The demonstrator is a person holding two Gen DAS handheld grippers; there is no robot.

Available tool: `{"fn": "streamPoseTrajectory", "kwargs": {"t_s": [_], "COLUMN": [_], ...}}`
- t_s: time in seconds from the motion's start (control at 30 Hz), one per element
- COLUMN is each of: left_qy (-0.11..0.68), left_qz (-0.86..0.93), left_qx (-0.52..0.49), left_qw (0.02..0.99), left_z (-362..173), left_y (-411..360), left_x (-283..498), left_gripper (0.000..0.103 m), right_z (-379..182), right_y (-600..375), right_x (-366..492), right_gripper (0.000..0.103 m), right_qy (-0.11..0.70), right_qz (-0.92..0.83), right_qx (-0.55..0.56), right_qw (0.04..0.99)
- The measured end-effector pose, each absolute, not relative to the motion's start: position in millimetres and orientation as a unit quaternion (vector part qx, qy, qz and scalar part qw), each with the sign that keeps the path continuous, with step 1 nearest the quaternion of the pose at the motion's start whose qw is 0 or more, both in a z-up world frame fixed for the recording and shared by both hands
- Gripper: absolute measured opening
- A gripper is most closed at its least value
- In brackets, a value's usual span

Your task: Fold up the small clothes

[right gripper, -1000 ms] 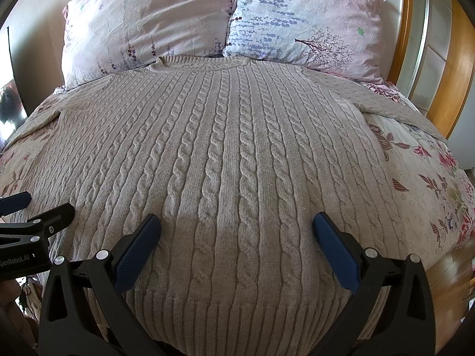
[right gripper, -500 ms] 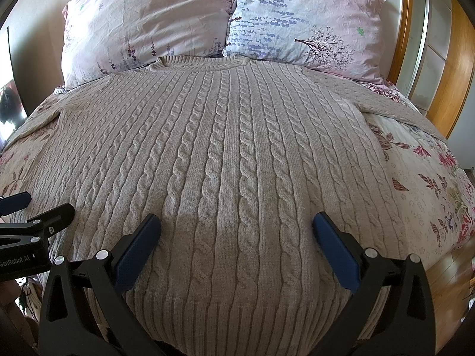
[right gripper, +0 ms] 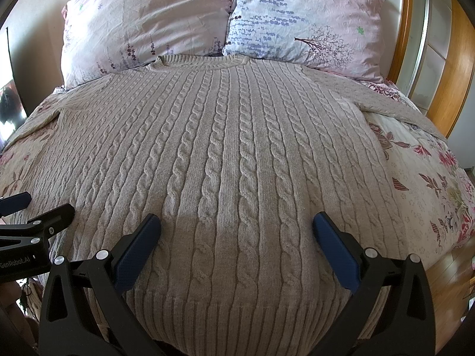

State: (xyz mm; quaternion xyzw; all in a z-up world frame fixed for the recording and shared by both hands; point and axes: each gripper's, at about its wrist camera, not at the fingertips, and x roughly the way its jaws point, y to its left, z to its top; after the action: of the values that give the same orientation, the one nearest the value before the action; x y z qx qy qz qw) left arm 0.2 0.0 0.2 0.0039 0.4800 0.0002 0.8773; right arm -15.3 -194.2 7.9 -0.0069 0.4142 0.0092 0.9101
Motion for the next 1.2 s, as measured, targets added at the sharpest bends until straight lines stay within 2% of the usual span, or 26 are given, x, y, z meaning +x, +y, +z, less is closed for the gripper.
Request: {"fn": "streamPoseTrajectory", "kwargs": {"t_s": [0.83,1.1,1.2], "left_qy": [0.485,0.48,0.468], "left_qz": [0.0,-0.013,-0.028], "left_qx": [0.005,0.014,0.015], "left_qw": [0.875,0.877,0.883], "left_z": [0,0,2], "left_y": [-2,0,2], "left_x": [-1,3,5], "left_gripper": [0.101,0.101,0.101], "right_z": [1,-3,0], "right_y": [-195,-202,-226], "right_x": [-9,-3,9], "right_gripper": [0.102,0.102,0.102], "right_qy": [0.439,0.424,0.425], "right_qz": [0.01,0.085,0.093], "right_qx": [-0.009,-0.042,-0.019], "right_qw": [0.898,0.901,0.9]}}
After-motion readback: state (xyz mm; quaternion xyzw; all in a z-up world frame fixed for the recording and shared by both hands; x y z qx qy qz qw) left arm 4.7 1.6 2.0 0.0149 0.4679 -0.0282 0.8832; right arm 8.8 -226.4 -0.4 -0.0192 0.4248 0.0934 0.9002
